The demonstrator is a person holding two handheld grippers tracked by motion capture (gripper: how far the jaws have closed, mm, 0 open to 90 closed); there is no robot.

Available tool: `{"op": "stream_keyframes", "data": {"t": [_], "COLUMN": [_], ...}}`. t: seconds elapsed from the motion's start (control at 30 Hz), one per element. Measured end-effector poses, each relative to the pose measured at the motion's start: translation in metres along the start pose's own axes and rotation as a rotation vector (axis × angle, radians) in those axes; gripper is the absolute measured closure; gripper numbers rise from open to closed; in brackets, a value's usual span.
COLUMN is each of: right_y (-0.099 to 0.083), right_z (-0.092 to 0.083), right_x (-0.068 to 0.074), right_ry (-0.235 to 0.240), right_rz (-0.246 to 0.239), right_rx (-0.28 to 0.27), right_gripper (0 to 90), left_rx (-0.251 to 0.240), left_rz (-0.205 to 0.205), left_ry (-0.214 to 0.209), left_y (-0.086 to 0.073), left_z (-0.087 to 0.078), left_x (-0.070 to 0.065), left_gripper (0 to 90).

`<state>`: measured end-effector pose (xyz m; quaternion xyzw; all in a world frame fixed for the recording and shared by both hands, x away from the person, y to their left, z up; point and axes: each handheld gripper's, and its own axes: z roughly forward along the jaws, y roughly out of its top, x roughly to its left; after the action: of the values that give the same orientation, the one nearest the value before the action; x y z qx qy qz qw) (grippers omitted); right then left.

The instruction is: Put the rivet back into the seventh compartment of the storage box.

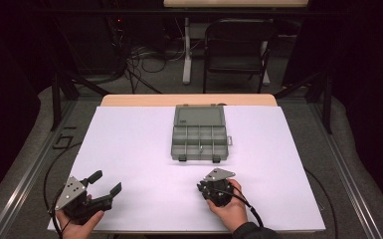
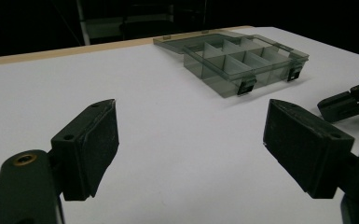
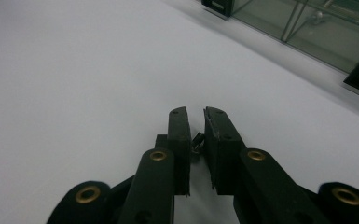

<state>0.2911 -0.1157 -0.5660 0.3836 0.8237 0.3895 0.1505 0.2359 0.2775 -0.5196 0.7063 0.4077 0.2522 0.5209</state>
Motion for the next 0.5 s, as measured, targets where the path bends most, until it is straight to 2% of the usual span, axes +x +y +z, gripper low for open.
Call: {"op": "stream_keyframes", "data": {"t": [0.2,0.5], "right_y": [0.001,0.014], "right_z": [-0.002,-0.018], "right_x": [0.0,-0.004], "right_ry": [0.018,0.049], "right_rz": [0.016,0.055], "right_rx": [-0.007,-0.069], "right_gripper": [81.4,81.5], "left_rx": [-0.003,-0.001], "left_rz": [0.0,0.003], "left_ry": [0.002,0.002], "left_y": [0.0,0.0], "left_z": [0.0,0.0], "left_x": [0.0,0.0], "left_gripper": [18.0,18.0]}}
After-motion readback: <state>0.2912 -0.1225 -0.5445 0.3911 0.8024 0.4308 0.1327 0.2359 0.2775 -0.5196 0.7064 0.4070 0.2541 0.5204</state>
